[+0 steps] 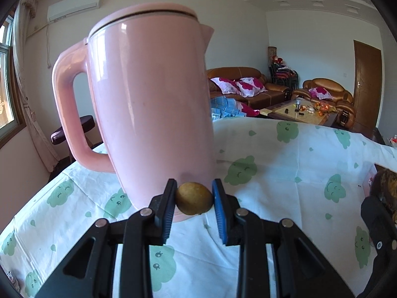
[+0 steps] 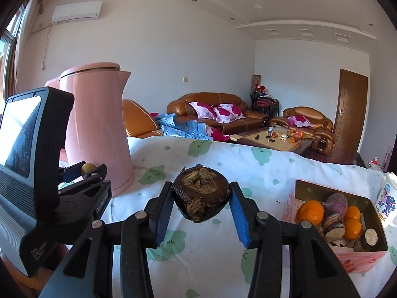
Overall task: Organize fruits
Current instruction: 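Carry both held fruits over the pink tin with both tools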
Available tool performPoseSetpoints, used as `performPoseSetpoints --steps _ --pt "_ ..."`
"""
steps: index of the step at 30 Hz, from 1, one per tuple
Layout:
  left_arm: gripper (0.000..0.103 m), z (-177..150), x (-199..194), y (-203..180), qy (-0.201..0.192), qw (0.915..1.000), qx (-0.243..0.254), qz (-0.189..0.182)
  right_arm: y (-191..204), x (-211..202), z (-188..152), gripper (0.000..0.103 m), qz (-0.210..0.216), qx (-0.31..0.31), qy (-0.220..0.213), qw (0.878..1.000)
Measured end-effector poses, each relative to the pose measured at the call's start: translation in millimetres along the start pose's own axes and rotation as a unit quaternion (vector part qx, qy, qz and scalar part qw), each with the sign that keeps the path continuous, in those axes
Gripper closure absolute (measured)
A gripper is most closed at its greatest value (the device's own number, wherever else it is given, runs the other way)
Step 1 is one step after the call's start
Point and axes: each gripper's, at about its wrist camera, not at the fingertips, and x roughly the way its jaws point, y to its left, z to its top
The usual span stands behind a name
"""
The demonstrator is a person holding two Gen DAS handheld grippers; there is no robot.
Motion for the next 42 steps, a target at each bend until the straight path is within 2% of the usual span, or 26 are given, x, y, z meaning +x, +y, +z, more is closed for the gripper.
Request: performPoseSetpoints --steps 3,8,19,42 --pt "0.073 -2 -15 -1 -0.026 0.9996 0.007 -0.002 0 -4 0 0.056 0.001 0.004 -0.005 1.0" --pt "0.073 -3 -29 0 -0.04 0.9991 0.006 -0.014 -1 -11 -4 0.056 0.005 0.004 -0.012 1.0" --pt "0.072 -9 -44 6 -0.038 0.9988 -0.013 -0.028 -2 -22 -10 0.056 0.011 0.004 -0.013 1.0" --pt "0.072 -20 -69 4 -0.051 0.9984 -0.019 -0.016 -9 -44 -21 0.056 0.014 -0.003 -0.018 1.0"
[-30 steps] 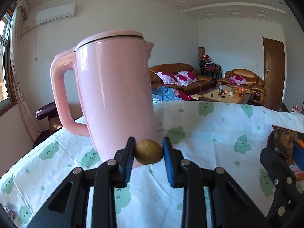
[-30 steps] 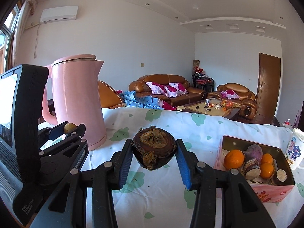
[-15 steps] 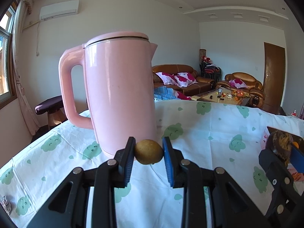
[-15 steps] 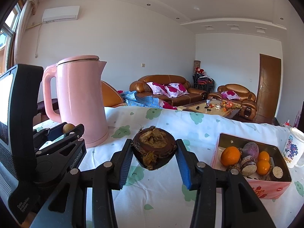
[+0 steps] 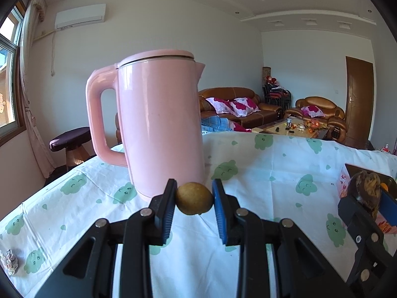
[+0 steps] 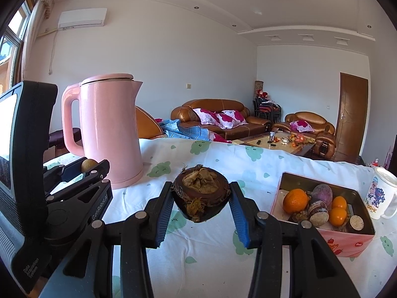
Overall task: Organize fruits
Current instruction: 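Carry both held fruits over the pink tin with both tools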
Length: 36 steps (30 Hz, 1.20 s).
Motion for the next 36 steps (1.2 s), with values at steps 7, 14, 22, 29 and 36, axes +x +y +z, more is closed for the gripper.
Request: performPoseSetpoints --steps 7,14,22,29,36 --pt "0.072 -2 -6 -3 0.001 1.0 -0.005 0.001 -5 -6 -1 0.056 -0.004 0.002 0.0 1.0" --pt "0.072 -5 -16 -11 -0.002 1.0 0.0 -0.005 -14 -13 -4 0.056 -0.009 0.0 -0.002 1.0" --pt "0.072 -8 -24 -21 0.001 0.9999 -0.001 -0.013 -23 -24 -8 0.056 -0.014 -0.008 -0.006 1.0" --pt "0.072 -10 -31 -30 0.002 0.9998 0.003 -0.018 -36 -31 -11 0.056 -0.017 -0.007 -0.006 1.0" --pt "0.072 -11 -35 -37 0.004 0.9997 0.005 -0.023 -46 -40 -14 0.056 -0.02 -0.013 -0.009 1.0"
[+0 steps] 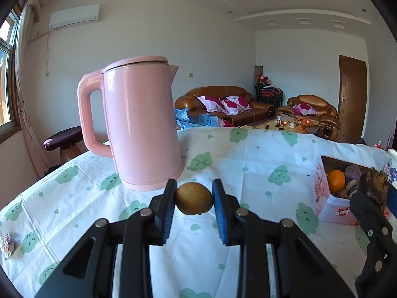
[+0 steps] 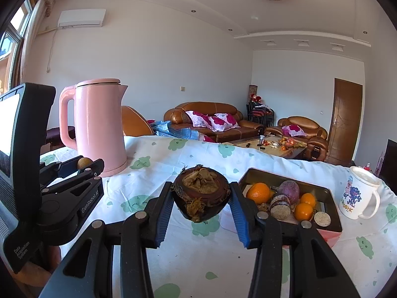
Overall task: Organize fruits
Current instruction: 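Carry both held fruits over the pink tin with both tools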
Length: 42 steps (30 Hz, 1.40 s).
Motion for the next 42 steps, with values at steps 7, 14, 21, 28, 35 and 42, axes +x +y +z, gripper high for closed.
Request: performPoseSetpoints --steps 7,14,21,28,35,42 --pt "0.072 -2 -5 -14 0.003 0.9999 0.003 -0.012 -15 -6 -3 0.056 -0.009 0.003 -0.001 1.0" --pt "0.072 -3 -12 -38 0.003 0.9994 0.019 -0.03 -29 -11 -5 0.056 -0.026 -0.007 -0.008 1.0" --pt "0.072 -4 -16 -59 0.009 0.9985 0.025 -0.048 -52 -15 -8 0.056 -0.042 0.0 -0.007 0.999" --pt "0.072 -5 -19 -76 0.014 0.9974 0.031 -0.064 -72 -19 -10 0.056 -0.056 0.006 -0.006 0.998" --pt "0.072 -7 -25 -95 0.014 0.9958 0.042 -0.08 -88 -24 -12 0.056 -0.069 0.005 -0.006 0.998" --pt "0.072 -9 -32 -112 0.013 0.9938 0.052 -0.098 -105 -31 -14 0.056 -0.084 0.007 -0.005 0.996"
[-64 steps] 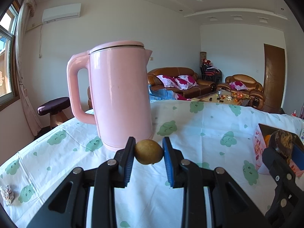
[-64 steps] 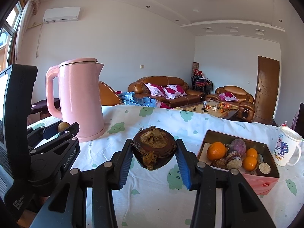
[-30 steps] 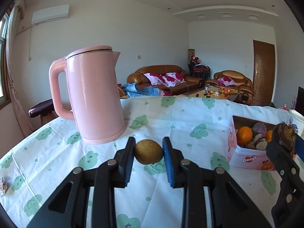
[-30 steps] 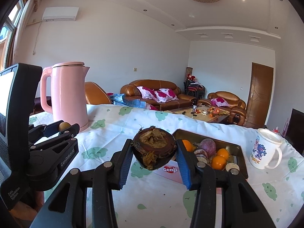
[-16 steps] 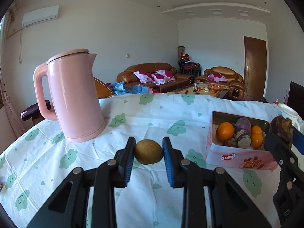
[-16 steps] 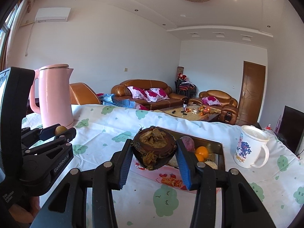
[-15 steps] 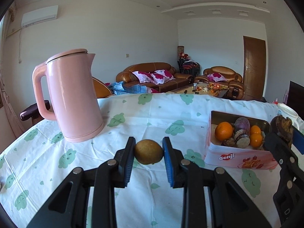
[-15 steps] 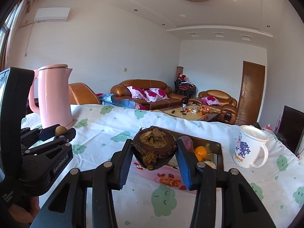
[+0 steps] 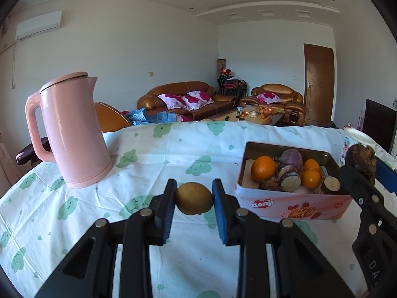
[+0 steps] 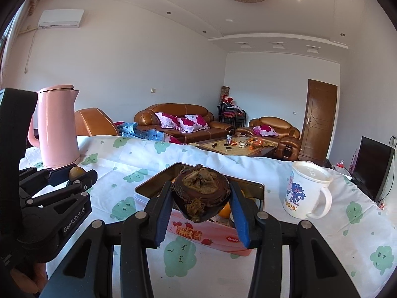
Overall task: Organize fruits
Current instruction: 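Carry both held fruits over the pink tin with both tools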
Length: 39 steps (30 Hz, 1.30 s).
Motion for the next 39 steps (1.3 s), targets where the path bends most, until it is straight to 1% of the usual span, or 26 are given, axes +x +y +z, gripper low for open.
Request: performPoseSetpoints --steps 9,17,20,26,33,37,39 --pt "0.072 3 0 -35 0.003 0.999 0.022 -0.039 -32 0 -3 0.056 -0.031 0.012 0.004 0.999" --pt "0.072 12 5 -65 0.01 0.9963 0.02 -0.083 -57 3 -5 0.056 -0.071 0.028 0.01 0.997" --pt "0.072 15 9 -75 0.015 0.9949 0.022 -0.097 -65 4 -5 0.056 -0.076 0.039 0.014 0.996" --pt "0.072 29 19 -88 -0.001 0.9939 0.026 -0.107 -77 9 7 0.056 -0.073 0.059 0.026 0.995" --pt "0.072 47 45 -88 0.011 0.9939 -0.005 -0.11 -77 37 37 0.056 -0.081 0.054 0.023 0.995" --pt "0.072 56 58 -86 0.013 0.994 -0.02 -0.107 -76 57 35 0.056 -0.102 0.075 0.015 0.992" --pt "0.073 58 65 -88 0.011 0.9945 -0.017 -0.103 -77 67 28 0.056 -0.1 0.091 0.021 0.991"
